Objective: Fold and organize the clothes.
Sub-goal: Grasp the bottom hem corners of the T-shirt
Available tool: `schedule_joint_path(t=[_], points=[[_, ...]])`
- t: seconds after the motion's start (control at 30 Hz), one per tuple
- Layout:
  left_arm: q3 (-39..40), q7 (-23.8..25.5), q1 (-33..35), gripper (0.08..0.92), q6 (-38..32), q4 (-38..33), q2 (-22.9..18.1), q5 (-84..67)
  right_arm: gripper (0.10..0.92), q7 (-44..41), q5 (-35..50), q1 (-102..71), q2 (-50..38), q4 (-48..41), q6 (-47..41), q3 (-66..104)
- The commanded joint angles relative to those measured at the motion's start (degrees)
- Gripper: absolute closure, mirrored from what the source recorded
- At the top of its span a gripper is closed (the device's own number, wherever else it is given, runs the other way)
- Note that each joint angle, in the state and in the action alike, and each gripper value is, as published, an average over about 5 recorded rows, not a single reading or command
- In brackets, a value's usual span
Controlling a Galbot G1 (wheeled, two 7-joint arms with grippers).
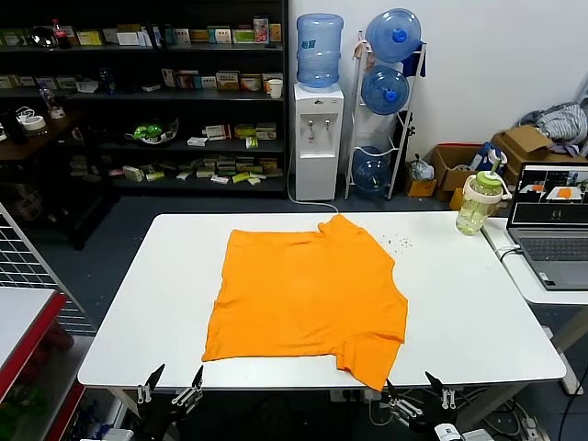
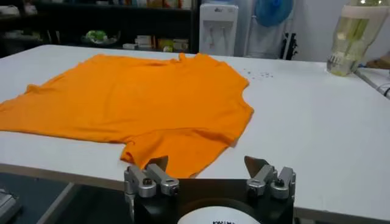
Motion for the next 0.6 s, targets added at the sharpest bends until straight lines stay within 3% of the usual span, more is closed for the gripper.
schedule_joint_path(t=[0.03,0.6], points=[[0.2,-0.3,-0.6,0.177,0.4,0.1,0.0,-0.7,0.203,1.2,-0.3,1.5,0.1,-0.8,0.2,-0.4],[6.2,-0.1,-14.0,0.177,3.4,12.1,-1.7,-1.4,0.203,2.8,-4.9,12.7,5.5,-13.0,-0.2,-7.6]])
